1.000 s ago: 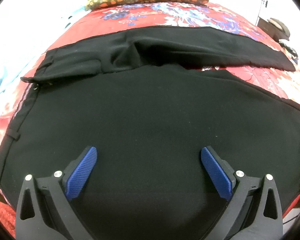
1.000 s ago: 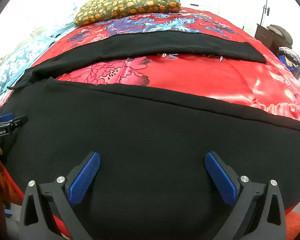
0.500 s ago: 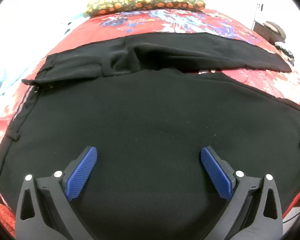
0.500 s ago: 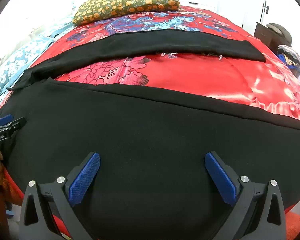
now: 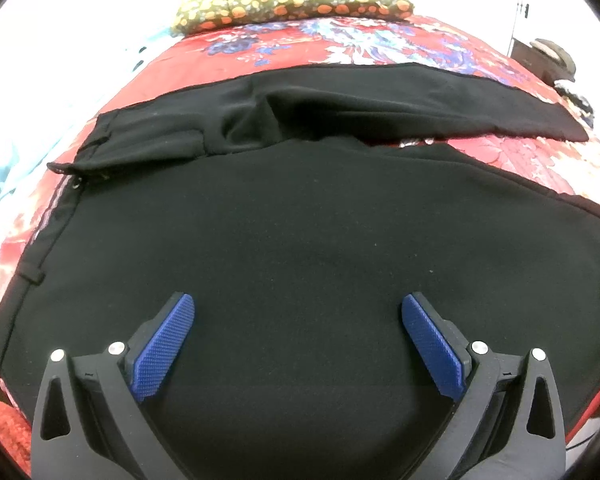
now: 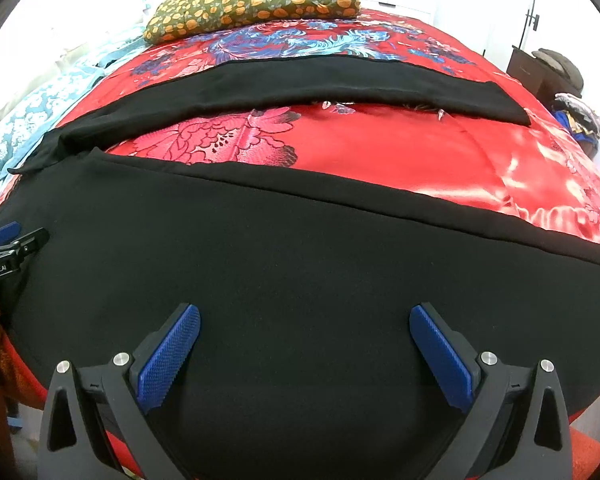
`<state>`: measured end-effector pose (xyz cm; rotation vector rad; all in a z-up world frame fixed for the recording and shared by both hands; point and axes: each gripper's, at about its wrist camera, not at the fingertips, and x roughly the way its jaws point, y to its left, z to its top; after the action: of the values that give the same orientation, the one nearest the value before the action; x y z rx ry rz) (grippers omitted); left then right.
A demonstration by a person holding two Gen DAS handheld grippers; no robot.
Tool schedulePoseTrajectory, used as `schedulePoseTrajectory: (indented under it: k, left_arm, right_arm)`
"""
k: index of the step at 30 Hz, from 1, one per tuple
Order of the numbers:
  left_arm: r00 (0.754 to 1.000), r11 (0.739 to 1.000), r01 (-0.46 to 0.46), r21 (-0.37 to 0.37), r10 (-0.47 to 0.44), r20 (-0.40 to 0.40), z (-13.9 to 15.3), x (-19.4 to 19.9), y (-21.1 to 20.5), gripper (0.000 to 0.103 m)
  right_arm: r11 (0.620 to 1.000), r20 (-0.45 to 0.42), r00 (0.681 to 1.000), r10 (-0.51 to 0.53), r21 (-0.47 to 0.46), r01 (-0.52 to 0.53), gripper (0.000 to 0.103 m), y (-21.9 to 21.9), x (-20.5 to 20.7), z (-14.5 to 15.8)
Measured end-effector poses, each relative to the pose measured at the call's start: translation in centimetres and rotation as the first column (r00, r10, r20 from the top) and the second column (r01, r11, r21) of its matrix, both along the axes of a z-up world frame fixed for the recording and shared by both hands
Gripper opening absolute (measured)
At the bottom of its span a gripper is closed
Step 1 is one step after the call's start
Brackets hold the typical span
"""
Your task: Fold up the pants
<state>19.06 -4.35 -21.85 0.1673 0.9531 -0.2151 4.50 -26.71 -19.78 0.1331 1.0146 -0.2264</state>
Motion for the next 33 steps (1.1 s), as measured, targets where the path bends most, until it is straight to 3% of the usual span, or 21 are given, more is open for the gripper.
schedulePoseTrajectory:
  k: [33]
  left_arm:
    - [1.0,1.0,-0.001,0.015,0.001,0.005,0.03,-0.01,0.19,0.102]
  right_arm:
    - [1.0,0.009,1.0,-0.004,0.0,0.004,0.103,-0.03,-0.08,0.11]
